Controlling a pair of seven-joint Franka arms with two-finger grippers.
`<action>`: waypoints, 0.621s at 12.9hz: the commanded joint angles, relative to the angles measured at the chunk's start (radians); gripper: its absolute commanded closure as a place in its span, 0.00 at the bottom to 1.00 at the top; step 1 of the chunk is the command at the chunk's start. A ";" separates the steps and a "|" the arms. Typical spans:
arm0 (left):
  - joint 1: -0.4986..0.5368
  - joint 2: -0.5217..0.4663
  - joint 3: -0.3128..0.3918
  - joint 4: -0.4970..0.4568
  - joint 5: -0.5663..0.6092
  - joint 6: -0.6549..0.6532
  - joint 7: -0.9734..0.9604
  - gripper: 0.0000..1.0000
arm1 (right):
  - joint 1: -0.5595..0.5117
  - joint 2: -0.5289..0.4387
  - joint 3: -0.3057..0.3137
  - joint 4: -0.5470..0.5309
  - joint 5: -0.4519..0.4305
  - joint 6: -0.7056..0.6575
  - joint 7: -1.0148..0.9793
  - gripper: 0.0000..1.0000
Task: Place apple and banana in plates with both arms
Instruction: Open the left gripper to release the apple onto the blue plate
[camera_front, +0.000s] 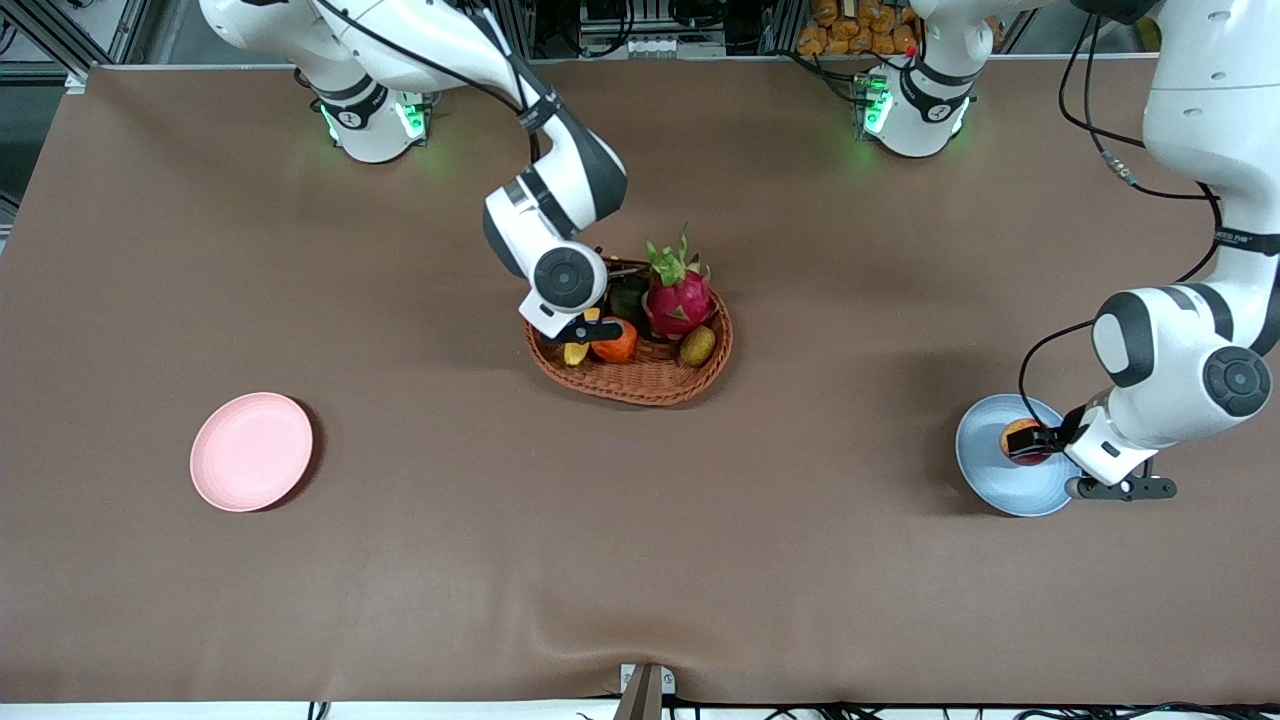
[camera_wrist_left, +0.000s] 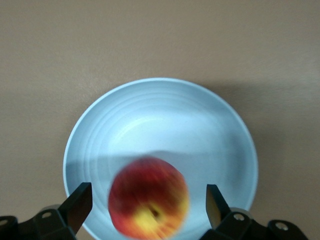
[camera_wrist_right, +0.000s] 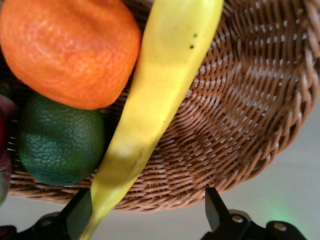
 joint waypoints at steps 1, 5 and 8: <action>0.001 -0.155 -0.036 -0.011 0.000 -0.127 -0.052 0.00 | 0.017 0.018 -0.003 0.038 -0.028 0.003 0.026 0.00; 0.001 -0.314 -0.070 0.015 -0.001 -0.301 -0.049 0.00 | 0.026 0.036 -0.003 0.083 -0.041 0.003 0.107 0.00; 0.001 -0.384 -0.101 0.084 -0.003 -0.424 -0.088 0.00 | 0.035 0.045 -0.003 0.075 -0.041 -0.004 0.107 0.00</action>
